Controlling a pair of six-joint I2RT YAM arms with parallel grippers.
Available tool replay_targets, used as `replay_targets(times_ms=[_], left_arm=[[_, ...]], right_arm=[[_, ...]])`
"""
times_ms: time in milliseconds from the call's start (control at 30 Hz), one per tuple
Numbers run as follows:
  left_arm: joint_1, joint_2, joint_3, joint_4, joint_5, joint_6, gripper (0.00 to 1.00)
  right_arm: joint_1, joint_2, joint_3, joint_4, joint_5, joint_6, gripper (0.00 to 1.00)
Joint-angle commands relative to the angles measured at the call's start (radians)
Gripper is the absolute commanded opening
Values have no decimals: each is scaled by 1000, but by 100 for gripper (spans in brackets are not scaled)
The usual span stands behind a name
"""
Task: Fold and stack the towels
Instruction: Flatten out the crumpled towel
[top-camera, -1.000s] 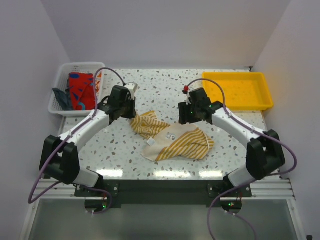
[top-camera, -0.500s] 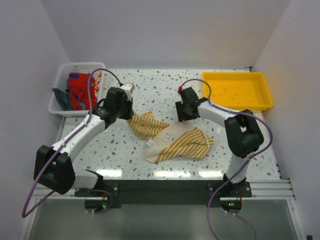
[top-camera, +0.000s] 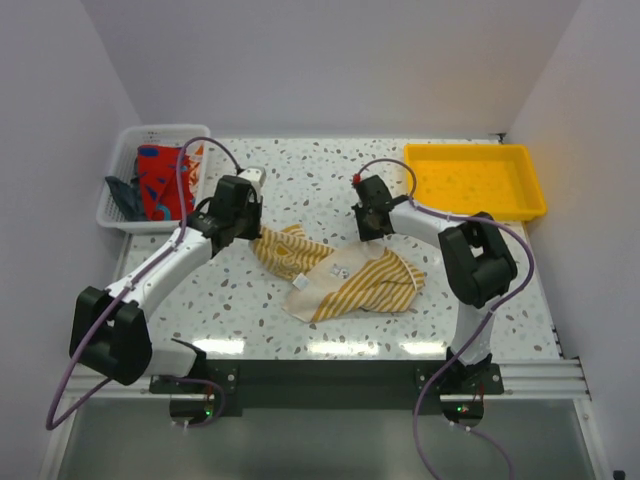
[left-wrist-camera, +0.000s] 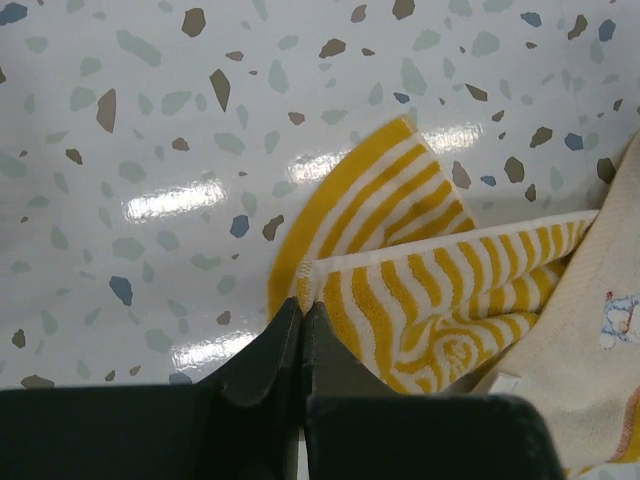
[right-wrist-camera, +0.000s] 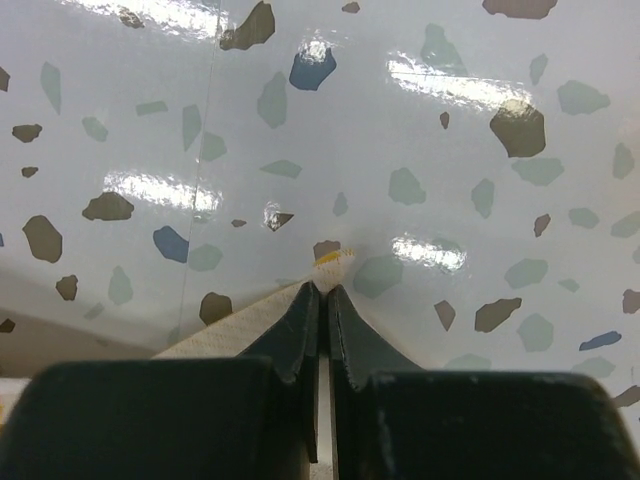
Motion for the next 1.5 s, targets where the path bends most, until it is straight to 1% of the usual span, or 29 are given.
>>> replay_targets(times_ms=[0, 67, 167, 233, 267, 300, 333, 400, 500, 533, 633, 667, 700, 733, 767, 800, 833, 867, 900, 967, 1067, 1133, 1200, 1233, 1300, 1333, 1400, 1433, 1467], left_arm=[[3, 30, 81, -4, -80, 7, 0], [11, 62, 127, -8, -118, 10, 0], [40, 122, 259, -21, -169, 23, 0], [79, 159, 388, -19, -181, 35, 0], [94, 198, 437, -21, -178, 36, 0], [126, 220, 544, -25, -171, 35, 0], [141, 241, 599, -28, -158, 30, 0], [181, 283, 714, -9, -114, 23, 0], [224, 294, 768, 40, -59, -11, 0], [232, 274, 756, 88, -63, -14, 0], [253, 223, 620, 203, -100, -17, 0], [270, 185, 524, 231, -104, -25, 0], [281, 164, 473, 260, -108, -46, 0], [298, 128, 368, 322, -103, -58, 0], [307, 114, 321, 349, -101, -74, 0], [315, 104, 277, 384, -101, -110, 0], [321, 91, 234, 390, -100, -131, 0], [338, 88, 153, 433, -95, -150, 0], [346, 88, 114, 473, -91, -189, 0], [373, 100, 14, 511, -80, -236, 1], [422, 136, -66, 574, -7, -325, 13], [438, 165, -66, 581, 84, -353, 27], [438, 173, -52, 565, 116, -352, 36], [438, 167, -49, 562, 136, -352, 47], [438, 151, -40, 523, 150, -358, 59], [436, 125, -38, 509, 162, -361, 71], [430, 96, -47, 457, 175, -376, 77], [422, 63, -55, 441, 182, -378, 80], [403, 44, -75, 426, 182, -379, 81]], right_arm=[[-14, -24, 30, -49, 50, -32, 0], [-41, -56, 105, -95, 56, -49, 0], [-119, -129, 237, -149, 23, -58, 0], [-168, -184, 347, -177, -11, -54, 0], [-208, -203, 382, -181, -22, -52, 0], [-227, -223, 418, -188, -35, -52, 0], [-241, -261, 479, -192, -42, -55, 0], [-276, -307, 524, -188, -52, -60, 0], [-294, -410, 528, -162, -57, -75, 0], [-294, -445, 506, -151, -62, -80, 0], [-294, -583, 354, -99, -69, -80, 0], [-294, -657, 306, -91, -74, -75, 0], [-294, -692, 209, -80, -83, -54, 0], [-294, -728, 155, -71, -120, -46, 0], [-294, -805, 101, -65, -156, -23, 0], [-294, -843, -6, -62, -180, -2, 0], [-294, -884, -60, -57, -201, 17, 0], [-294, -921, -114, -54, -245, 37, 0], [-294, -994, -215, -54, -267, 73, 0], [-294, -1060, -345, -63, -295, 128, 0], [-294, -1194, -439, -92, -278, 187, 0], [-294, -1260, -486, -137, -270, 202, 0], [-296, -1283, -495, -204, -240, 221, 0], [-294, -1294, -490, -230, -215, 227, 7], [-294, -1294, -463, -316, -125, 256, 20], [-294, -1289, -450, -336, -85, 261, 43], [-294, -1271, -404, -352, -48, 232, 59], [-293, -1256, -389, -349, -74, 212, 66], [-294, -1212, -369, -353, -82, 195, 68]])
